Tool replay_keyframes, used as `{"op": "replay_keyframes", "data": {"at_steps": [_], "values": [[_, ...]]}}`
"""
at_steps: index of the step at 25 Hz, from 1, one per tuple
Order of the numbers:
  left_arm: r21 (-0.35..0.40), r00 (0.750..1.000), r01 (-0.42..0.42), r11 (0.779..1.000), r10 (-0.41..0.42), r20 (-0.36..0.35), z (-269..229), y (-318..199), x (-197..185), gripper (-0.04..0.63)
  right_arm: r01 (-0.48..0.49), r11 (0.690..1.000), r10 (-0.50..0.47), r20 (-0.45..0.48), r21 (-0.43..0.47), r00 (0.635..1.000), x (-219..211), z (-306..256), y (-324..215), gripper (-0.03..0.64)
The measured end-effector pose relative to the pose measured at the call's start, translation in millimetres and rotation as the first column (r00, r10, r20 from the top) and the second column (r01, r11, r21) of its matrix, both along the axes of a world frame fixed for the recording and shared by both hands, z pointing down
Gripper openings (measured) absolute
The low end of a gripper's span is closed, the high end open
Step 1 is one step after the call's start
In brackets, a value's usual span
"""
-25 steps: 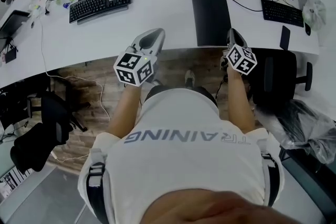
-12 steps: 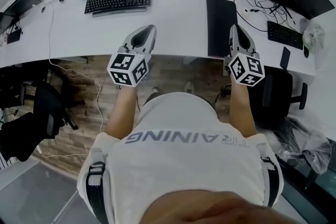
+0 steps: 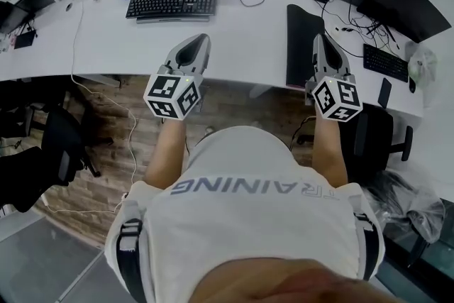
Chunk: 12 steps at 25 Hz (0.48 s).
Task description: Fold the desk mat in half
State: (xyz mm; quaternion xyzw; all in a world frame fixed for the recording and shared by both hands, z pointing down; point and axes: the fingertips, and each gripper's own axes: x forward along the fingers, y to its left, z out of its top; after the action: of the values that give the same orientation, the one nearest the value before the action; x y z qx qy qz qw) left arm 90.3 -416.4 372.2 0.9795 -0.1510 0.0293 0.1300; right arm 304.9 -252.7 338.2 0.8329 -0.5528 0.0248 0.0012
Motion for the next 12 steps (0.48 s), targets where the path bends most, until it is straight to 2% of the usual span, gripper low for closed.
{"op": "replay_keyframes", "data": {"at_steps": [12], "values": [[-0.003,0.999,-0.035,0.999,0.035,0.002,-1.6,0.5,10.1,0.038,-0.014,0.999,0.014,0.001,-0.033,1.0,1.3,9.0,3.2,0.023]]}}
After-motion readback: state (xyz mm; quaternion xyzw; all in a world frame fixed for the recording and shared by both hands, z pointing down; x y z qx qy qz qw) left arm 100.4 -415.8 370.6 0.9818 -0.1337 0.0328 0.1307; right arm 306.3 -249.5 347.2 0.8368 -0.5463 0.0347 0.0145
